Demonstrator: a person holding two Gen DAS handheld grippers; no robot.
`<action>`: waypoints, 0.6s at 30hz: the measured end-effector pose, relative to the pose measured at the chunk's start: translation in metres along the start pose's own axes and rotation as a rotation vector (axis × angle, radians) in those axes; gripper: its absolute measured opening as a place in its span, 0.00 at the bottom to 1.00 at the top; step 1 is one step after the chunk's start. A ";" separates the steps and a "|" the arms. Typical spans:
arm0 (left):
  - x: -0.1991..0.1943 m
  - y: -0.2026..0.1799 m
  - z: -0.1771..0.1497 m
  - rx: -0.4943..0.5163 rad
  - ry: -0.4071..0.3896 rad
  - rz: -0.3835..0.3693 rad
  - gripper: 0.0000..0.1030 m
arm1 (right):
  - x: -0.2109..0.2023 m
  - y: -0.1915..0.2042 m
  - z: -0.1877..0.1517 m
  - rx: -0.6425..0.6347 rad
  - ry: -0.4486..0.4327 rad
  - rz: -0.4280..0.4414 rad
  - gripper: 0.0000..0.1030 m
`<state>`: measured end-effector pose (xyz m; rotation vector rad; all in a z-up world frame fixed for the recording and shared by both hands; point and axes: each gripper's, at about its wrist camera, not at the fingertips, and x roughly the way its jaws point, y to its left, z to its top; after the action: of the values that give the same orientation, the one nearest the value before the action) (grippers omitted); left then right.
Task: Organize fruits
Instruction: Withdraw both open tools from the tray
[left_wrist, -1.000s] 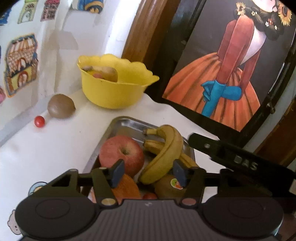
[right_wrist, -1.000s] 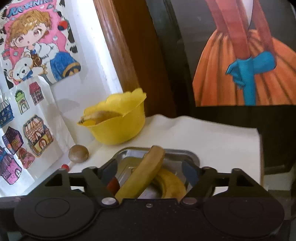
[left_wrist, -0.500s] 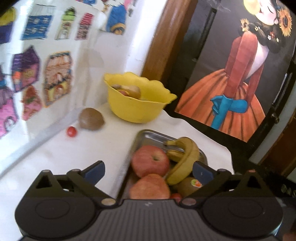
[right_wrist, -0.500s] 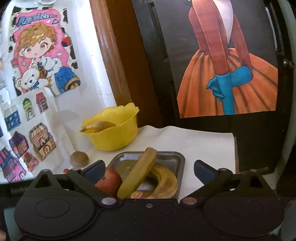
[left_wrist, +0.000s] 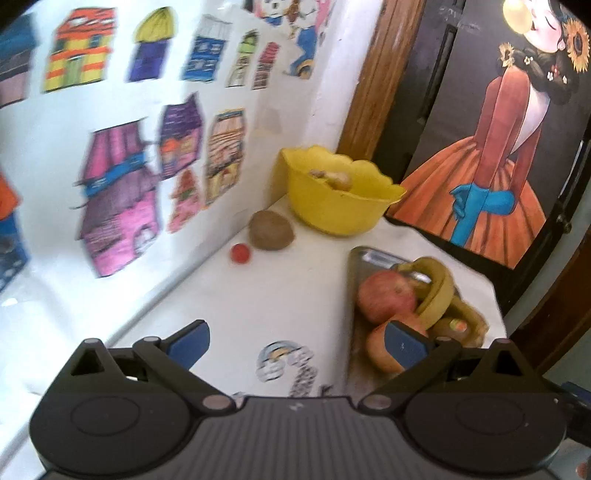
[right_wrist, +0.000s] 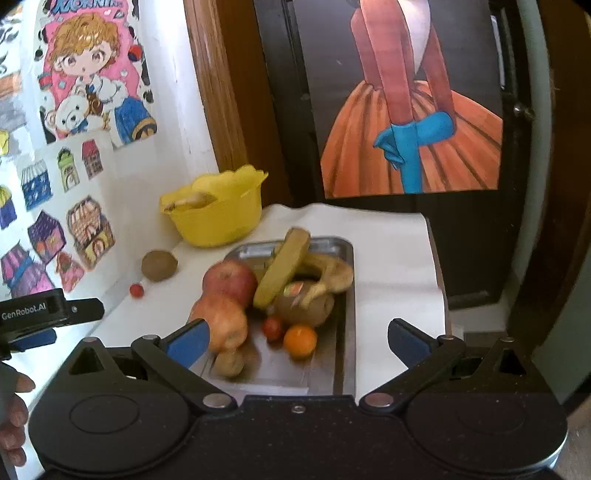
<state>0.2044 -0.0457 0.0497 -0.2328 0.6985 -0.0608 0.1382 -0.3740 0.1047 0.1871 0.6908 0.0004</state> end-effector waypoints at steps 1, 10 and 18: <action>-0.002 0.006 -0.002 0.006 0.006 0.001 1.00 | -0.004 0.006 -0.006 0.001 0.010 -0.011 0.99; -0.013 0.050 -0.027 0.049 0.096 0.055 1.00 | -0.013 0.046 -0.044 -0.018 0.140 -0.090 0.99; -0.012 0.064 -0.047 0.056 0.152 0.155 1.00 | -0.010 0.063 -0.066 -0.011 0.247 -0.037 0.99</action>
<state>0.1638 0.0092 0.0075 -0.1205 0.8633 0.0504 0.0925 -0.3014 0.0724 0.1646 0.9404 -0.0086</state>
